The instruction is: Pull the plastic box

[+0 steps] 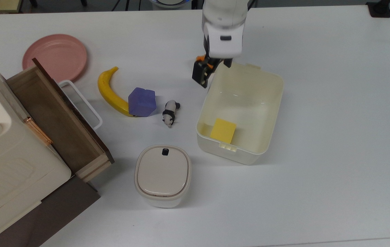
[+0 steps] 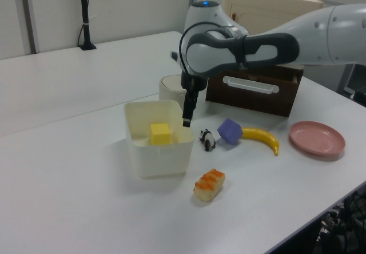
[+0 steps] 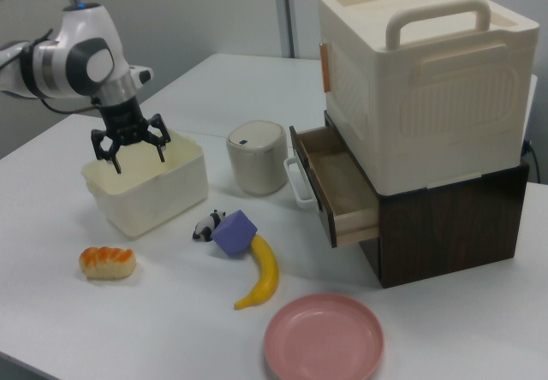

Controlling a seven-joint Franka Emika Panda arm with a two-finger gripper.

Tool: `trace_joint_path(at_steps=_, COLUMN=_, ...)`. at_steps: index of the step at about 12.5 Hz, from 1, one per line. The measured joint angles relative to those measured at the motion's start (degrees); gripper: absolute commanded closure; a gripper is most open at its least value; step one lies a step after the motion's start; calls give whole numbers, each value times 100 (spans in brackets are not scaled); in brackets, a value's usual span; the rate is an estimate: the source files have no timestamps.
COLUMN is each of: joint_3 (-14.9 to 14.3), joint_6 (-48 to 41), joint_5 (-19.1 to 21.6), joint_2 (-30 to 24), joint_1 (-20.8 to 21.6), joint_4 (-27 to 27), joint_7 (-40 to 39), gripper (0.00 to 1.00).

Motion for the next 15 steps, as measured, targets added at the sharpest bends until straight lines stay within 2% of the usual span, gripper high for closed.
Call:
trace_joint_path(at_steps=3, joint_3=-5, joint_6=-758, joint_5=0, joint_2=-471, joint_1=-39, joint_4=16, joint_7=1877, gripper=0)
trace_joint_path(at_steps=5, joint_3=-19, joint_6=-1171, joint_5=23, joint_2=-838, joint_1=-379, joint_4=20, joint_7=2922, gripper=0)
trace_joint_path(at_steps=7, joint_3=-29, joint_6=-1221, joint_5=142, joint_2=-1068, joint_1=-801, joint_4=18, joint_7=3701, gripper=0)
trace_joint_path(at_steps=10, joint_3=-168, joint_6=-1221, joint_5=269, joint_2=-1232, joint_1=-945, joint_4=19, joint_7=3996, gripper=0)
trace_joint_path(at_steps=12, joint_3=-275, joint_6=-1221, joint_5=359, joint_2=-1326, joint_1=-956, joint_4=19, joint_7=3994, gripper=0)
trace_joint_path(at_steps=15, joint_3=-279, joint_6=-1222, joint_5=380, joint_2=-1350, joint_1=-950, joint_4=0, joint_7=3734, gripper=0)
